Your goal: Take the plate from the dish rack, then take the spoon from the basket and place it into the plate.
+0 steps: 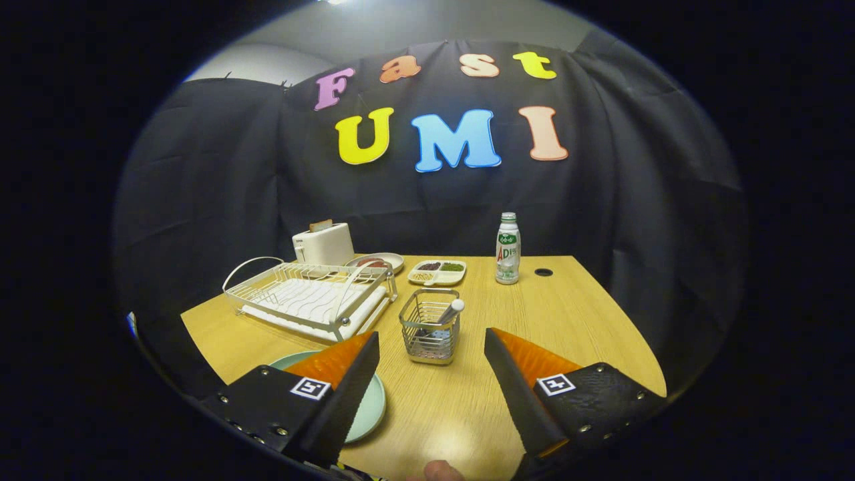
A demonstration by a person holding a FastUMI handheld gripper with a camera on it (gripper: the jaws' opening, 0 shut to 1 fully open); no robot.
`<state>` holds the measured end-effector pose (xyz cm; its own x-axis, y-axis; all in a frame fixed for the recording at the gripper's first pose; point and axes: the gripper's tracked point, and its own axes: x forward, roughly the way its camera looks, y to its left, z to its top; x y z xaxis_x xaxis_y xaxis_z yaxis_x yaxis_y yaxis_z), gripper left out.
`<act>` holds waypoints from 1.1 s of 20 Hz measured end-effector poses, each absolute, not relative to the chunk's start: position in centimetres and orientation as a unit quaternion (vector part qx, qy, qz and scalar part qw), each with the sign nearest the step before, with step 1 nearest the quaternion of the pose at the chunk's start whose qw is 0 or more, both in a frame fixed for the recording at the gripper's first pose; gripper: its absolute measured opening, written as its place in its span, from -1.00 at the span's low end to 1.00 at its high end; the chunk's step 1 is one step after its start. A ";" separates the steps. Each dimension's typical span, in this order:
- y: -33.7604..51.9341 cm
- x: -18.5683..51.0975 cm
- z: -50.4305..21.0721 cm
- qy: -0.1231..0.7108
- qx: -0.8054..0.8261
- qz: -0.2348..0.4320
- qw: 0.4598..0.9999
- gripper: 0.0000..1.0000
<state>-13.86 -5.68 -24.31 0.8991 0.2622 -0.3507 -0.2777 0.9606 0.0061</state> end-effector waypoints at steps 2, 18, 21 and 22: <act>-5.8 -13.2 -23.6 0.155 -0.023 0.136 0.978 0.93; -6.7 -5.4 -23.9 0.030 -0.062 0.098 0.993 0.89; -5.9 -4.0 -25.5 0.035 -0.052 0.097 0.993 0.88; -5.9 -3.4 -26.0 0.036 -0.052 0.095 0.993 0.82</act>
